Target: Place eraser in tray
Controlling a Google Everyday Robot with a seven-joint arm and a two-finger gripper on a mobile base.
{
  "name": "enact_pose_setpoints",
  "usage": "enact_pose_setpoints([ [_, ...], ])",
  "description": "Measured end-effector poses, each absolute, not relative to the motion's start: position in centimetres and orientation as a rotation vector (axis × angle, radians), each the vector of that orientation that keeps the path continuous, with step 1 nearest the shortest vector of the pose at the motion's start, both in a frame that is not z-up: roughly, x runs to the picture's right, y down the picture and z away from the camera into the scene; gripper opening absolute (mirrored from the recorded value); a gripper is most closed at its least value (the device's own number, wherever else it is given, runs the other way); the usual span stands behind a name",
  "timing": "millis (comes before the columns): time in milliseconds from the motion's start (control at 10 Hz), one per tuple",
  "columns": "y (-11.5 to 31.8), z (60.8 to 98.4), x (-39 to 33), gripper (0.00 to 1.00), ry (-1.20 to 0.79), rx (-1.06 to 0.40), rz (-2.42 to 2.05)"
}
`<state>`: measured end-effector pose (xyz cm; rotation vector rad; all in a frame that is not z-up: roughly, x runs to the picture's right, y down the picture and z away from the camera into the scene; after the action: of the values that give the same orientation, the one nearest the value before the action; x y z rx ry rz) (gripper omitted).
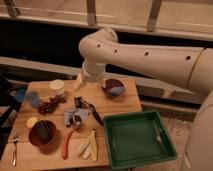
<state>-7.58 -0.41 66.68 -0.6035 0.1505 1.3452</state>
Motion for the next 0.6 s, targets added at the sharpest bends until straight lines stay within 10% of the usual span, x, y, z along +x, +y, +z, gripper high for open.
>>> enact_pose_setpoints([
  [600, 6.0, 67.2, -19.7, 0.80, 0.081, -0.780, 1.155],
])
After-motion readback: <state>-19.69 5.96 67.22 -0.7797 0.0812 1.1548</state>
